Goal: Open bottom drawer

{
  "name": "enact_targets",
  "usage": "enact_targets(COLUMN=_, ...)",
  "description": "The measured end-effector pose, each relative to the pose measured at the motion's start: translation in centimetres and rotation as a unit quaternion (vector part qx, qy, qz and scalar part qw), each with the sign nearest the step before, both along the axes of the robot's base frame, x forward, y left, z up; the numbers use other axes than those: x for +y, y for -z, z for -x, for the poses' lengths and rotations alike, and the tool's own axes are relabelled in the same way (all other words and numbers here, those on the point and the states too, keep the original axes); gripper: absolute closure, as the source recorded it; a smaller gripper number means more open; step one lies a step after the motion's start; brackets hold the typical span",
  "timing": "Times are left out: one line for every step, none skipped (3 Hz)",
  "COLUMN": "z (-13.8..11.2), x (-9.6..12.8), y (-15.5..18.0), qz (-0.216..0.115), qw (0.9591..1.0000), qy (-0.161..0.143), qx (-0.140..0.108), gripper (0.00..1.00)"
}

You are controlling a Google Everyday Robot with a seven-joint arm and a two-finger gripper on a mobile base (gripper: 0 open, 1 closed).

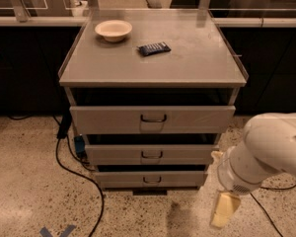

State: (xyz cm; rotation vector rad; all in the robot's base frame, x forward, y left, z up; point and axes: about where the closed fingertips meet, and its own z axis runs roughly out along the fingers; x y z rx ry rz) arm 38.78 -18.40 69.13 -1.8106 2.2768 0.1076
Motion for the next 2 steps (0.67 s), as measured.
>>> enact_targets(z=0.26, x=2.27, y=8.46, qz=-0.014, qw=0.9997, qy=-0.011, qx=0.016, gripper=0.0)
enact_targets(z=0.12, x=2.39, y=9.0, qz=-0.017, qw=0.9996, qy=-0.017, qx=0.017, gripper=0.0)
